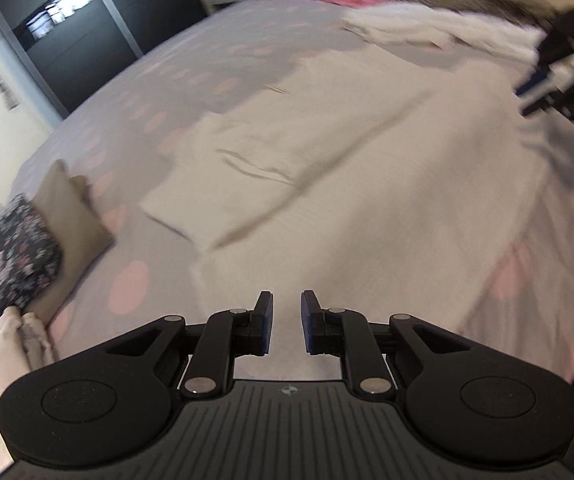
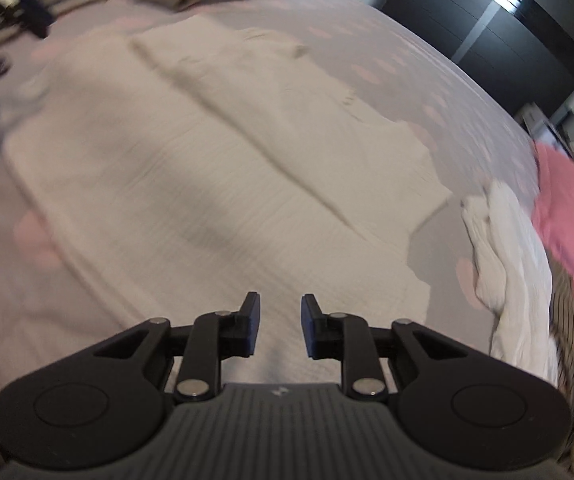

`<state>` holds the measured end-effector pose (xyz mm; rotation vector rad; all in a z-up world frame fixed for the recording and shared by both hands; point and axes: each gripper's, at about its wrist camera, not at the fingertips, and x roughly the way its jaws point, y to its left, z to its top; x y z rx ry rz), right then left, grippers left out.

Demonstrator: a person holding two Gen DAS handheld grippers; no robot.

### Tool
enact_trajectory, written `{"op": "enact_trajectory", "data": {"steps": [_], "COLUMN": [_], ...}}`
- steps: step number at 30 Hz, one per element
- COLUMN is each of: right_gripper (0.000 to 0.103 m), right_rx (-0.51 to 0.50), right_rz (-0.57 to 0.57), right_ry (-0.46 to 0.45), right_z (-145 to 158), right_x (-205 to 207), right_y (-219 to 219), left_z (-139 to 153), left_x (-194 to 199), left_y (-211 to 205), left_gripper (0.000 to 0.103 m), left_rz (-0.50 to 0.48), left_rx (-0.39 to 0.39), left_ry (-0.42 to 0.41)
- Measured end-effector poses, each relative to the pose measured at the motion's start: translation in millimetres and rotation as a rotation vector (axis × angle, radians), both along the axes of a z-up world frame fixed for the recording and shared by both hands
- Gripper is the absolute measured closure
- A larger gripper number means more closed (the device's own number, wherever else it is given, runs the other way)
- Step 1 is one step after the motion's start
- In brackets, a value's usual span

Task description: Fold clothes

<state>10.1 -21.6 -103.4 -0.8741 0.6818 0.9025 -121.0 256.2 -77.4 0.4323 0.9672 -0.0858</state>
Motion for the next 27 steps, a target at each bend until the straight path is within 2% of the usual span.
{"op": "enact_trajectory", "data": {"steps": [2,4,8,11,13,15,16,18,20,24,26,27], "right_gripper": [0.073,0.073,0.065,0.061,0.061,0.061,0.061,0.061,0.061,0.061,0.061,0.063], "right_rx": [-0.029,-0.07,-0.188,-0.237,-0.253,-0.282,-0.301,-0.344,-0.397,-0.497,-0.502,-0.503], "right_rz": [0.071,0.147,0.275,0.292,0.299,0.319,0.336,0.37,0.401,0.444,0.465,0.474], "right_ry": [-0.001,-0.014,-0.085,-0.111,-0.134,-0.168,-0.191,-0.247,-0.309,-0.422,-0.457,-0.472], "right_z": [-8,-17,-38,-48,-52,-56,-58,-64,-71,-86,-90,-90], "right_x": [-10,-22,-44,-47,-46,-45,-45,-46,-46,-41,-40,-40], "right_y": [-4,-9,-19,-25,-30,-32,-34,-38,-42,-48,-49,-49], "left_z": [-13,-26,-53,-71,-81,-87,-90,-95,-97,-99,-103,-105], "left_x": [-8,-17,-35,-48,-54,-59,-60,-63,-62,-57,-55,-55], "left_y": [-14,-26,-37,-45,-45,-45,-46,-47,-48,-43,-43,-43], "left_gripper": [0.088,0.079,0.075,0.071,0.063,0.062,0.057,0.054,0.054,0.056,0.062,0.072], "left_rz": [-0.076,-0.146,-0.254,-0.326,-0.347,-0.369,-0.381,-0.398,-0.394,-0.375,-0.381,-0.385], "left_rx": [0.032,0.068,0.173,0.252,0.308,0.357,0.381,0.428,0.463,0.485,0.535,0.563], "left_ry": [0.04,0.076,0.126,0.16,0.171,0.162,0.153,0.134,0.12,0.129,0.123,0.122]}}
